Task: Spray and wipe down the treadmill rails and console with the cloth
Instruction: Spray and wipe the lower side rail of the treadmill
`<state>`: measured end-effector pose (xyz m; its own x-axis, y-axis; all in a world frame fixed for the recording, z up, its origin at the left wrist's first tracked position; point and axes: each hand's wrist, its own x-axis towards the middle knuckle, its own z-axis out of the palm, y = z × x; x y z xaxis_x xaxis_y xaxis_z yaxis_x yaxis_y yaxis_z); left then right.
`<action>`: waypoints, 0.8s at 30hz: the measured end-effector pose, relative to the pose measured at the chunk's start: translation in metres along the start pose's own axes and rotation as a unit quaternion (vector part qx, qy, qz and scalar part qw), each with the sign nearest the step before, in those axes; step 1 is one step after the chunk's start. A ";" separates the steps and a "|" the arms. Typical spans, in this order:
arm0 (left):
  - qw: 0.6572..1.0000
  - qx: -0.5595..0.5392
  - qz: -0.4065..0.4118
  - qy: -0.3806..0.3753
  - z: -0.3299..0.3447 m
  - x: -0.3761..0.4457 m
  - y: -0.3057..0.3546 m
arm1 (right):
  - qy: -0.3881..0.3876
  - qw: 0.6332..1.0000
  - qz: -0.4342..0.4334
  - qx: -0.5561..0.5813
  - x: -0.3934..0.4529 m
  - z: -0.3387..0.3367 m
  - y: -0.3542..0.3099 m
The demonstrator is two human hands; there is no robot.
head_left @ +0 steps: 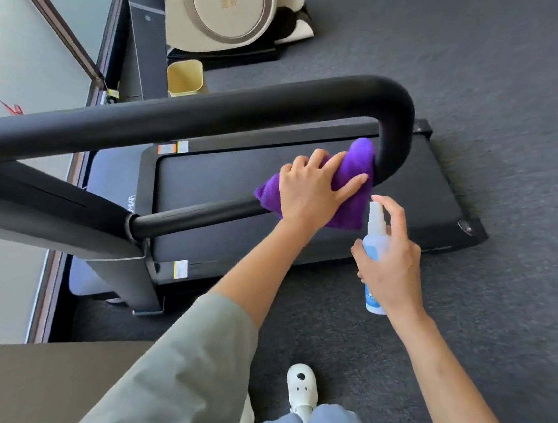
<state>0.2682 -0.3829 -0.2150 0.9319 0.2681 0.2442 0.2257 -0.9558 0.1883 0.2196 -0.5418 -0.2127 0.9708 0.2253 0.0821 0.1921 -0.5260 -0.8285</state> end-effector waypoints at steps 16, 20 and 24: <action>0.997 -0.014 0.038 -0.060 -0.023 -0.039 -0.114 | -0.001 0.999 0.000 0.034 0.005 -0.007 0.003; 0.998 0.000 0.044 -0.035 -0.017 -0.024 -0.082 | -0.007 1.000 0.005 0.029 0.006 -0.014 0.008; 0.997 -0.010 0.062 -0.038 -0.008 -0.001 -0.030 | 0.012 0.999 0.016 0.035 0.008 -0.023 0.012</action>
<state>0.2586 -0.3534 -0.2134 0.9715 0.1369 0.1934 0.1017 -0.9782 0.1811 0.2331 -0.5652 -0.2093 0.9797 0.1886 0.0675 0.1509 -0.4731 -0.8680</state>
